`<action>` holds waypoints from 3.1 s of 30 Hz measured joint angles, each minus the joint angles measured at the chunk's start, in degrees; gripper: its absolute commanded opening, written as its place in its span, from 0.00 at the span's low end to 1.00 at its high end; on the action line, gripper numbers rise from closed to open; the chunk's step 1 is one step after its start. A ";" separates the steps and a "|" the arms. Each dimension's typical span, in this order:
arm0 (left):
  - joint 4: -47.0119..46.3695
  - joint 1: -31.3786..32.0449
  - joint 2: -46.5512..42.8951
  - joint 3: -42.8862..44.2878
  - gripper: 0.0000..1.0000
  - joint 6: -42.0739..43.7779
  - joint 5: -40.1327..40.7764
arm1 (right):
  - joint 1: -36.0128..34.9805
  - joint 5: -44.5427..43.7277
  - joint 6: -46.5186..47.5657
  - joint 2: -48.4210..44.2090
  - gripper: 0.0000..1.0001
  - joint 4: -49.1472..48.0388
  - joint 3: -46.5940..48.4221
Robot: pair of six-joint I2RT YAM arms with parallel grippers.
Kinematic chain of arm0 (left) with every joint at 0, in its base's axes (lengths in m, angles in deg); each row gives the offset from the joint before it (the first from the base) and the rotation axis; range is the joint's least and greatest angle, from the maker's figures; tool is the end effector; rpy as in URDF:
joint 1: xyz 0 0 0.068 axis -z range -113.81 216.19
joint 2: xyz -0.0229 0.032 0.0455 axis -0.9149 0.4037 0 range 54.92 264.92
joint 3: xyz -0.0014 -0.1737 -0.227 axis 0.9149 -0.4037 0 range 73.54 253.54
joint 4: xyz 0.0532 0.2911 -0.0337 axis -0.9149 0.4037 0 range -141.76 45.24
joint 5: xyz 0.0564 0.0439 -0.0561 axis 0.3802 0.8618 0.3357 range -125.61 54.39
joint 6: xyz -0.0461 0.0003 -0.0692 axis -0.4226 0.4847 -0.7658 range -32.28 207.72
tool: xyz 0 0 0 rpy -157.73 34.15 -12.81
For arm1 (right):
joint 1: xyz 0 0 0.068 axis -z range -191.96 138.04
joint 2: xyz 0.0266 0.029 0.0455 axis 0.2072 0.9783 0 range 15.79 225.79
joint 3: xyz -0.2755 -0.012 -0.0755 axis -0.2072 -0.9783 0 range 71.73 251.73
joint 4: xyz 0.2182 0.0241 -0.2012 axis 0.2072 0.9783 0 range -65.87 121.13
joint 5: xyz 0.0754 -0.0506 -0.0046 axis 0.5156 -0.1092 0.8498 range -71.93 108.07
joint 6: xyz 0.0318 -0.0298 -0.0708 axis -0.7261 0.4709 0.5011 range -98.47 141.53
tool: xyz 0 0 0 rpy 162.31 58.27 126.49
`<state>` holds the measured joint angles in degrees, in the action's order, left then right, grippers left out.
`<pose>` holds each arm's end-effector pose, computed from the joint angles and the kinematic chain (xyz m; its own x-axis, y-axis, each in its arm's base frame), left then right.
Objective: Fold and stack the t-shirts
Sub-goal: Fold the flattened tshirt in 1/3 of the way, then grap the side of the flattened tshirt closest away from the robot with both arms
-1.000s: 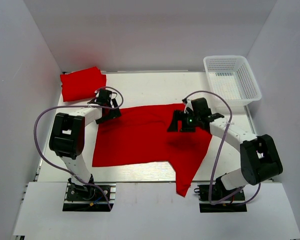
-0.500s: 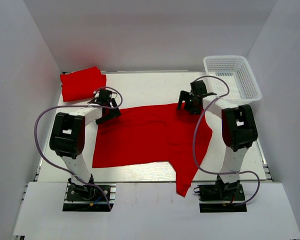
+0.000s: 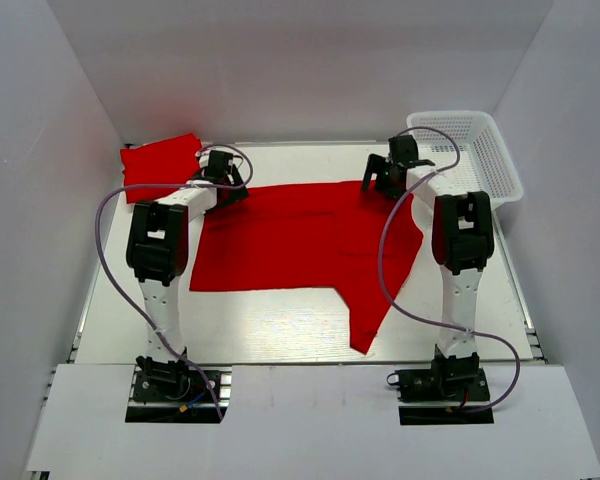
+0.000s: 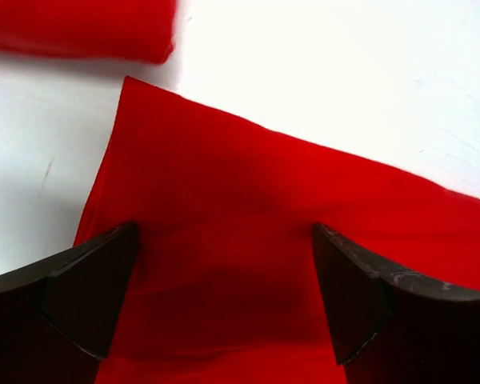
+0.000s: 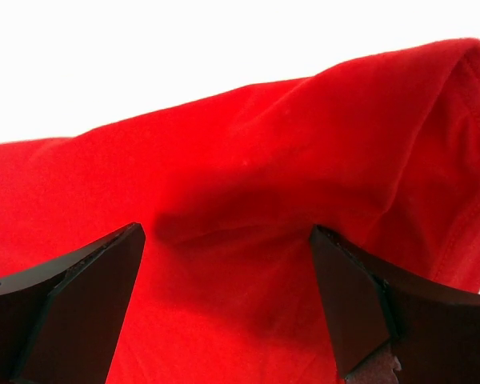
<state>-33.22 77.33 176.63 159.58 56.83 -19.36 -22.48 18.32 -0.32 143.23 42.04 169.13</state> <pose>0.5094 -0.0796 0.1163 -0.6959 -0.3654 -0.6183 -0.3873 0.9159 -0.1054 0.5528 0.1029 0.1350 -0.7466 0.2398 -0.6205 0.0994 0.9625 0.2523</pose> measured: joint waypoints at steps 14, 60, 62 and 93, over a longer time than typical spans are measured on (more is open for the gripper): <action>4.44 0.24 -6.95 0.33 1.00 6.34 -1.05 | -1.95 3.50 10.69 -14.71 0.90 4.68 -7.02; 0.37 -3.63 -49.35 -56.00 0.00 -10.38 -0.33 | -33.90 2.91 -1.73 -47.93 0.04 18.16 -55.69; -0.24 -3.63 -49.44 -56.24 0.00 -10.01 -0.57 | -34.27 2.69 -1.73 -47.82 0.00 18.62 -54.82; -1.84 -3.63 -45.22 -46.93 0.00 -7.48 -1.84 | -33.79 -33.94 25.00 -41.27 0.00 15.56 -33.42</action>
<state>-35.05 73.70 131.40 112.65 49.35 -21.20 -56.28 -15.62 24.69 101.96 57.60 135.71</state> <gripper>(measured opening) 0.018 0.015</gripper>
